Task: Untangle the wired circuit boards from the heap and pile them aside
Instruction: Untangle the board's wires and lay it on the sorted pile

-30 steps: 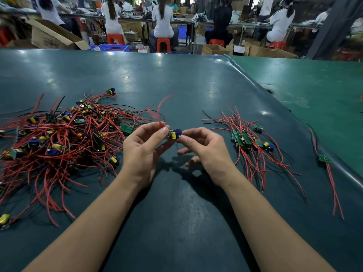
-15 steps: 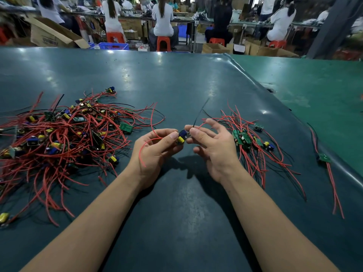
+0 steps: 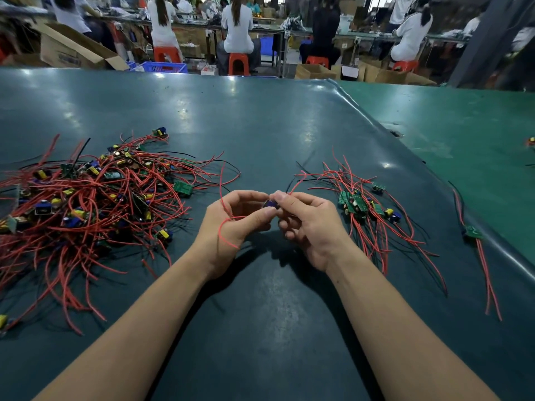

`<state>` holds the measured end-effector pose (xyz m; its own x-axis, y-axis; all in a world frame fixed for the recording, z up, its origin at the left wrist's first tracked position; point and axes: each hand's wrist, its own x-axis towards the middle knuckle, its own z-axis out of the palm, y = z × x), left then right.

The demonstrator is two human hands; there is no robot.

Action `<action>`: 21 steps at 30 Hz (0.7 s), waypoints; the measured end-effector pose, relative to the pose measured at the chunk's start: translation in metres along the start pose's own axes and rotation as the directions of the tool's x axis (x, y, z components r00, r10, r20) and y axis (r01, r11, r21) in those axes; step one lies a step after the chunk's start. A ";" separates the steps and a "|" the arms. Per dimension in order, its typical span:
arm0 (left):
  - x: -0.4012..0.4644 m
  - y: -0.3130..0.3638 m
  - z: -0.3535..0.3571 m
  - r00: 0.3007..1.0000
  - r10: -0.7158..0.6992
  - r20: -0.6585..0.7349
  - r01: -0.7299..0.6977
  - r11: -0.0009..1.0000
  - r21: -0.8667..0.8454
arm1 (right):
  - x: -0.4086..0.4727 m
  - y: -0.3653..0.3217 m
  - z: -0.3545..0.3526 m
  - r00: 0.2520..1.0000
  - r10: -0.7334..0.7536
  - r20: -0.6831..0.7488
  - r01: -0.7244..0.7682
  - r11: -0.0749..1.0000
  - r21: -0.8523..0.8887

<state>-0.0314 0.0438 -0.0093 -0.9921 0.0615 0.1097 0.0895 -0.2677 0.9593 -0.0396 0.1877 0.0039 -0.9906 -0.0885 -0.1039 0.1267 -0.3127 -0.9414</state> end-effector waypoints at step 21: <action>0.002 0.009 -0.005 0.988 -0.130 0.081 0.140 0.980 -0.140 | 0.020 0.003 -0.024 0.753 -0.415 -0.511 0.364 0.909 -0.202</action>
<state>-0.0334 0.0367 -0.0018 -0.9848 0.1736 0.0053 -0.0636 -0.3885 0.9193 -0.0602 0.2077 -0.0085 -0.8245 0.5460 0.1488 -0.2562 -0.1256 -0.9584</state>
